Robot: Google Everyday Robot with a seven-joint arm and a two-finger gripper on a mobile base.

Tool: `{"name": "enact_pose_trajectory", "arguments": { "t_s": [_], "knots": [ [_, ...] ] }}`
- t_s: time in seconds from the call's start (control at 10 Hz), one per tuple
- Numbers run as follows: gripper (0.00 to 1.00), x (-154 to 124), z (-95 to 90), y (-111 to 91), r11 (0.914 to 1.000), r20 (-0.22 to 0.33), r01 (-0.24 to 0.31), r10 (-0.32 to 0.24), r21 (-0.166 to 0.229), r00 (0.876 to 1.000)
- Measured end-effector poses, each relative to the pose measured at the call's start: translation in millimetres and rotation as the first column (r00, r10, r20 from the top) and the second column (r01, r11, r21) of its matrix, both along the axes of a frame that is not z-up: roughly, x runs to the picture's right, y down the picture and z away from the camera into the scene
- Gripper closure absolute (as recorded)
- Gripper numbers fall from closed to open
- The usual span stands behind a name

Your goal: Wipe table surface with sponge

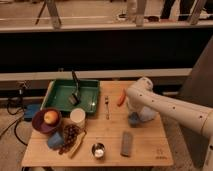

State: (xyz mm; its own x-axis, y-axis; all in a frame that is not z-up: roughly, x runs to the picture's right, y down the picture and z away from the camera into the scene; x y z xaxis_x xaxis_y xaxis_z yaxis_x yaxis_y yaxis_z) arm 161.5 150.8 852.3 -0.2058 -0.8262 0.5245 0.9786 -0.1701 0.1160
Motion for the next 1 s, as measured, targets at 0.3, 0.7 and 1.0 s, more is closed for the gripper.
{"name": "enact_pose_trajectory", "arguments": {
  "t_s": [0.3, 0.7, 1.0],
  "knots": [
    [1.00, -30, -4.5, 8, 0.9984, 0.064, 0.057, -0.056, -0.007, 0.996],
    [1.00, -65, -3.2, 1, 0.9955, 0.109, 0.095, -0.094, -0.002, 0.990],
    [1.00, -81, 8.9, -18, 0.9944, 0.113, 0.106, -0.106, 0.006, 0.988]
  ]
}}
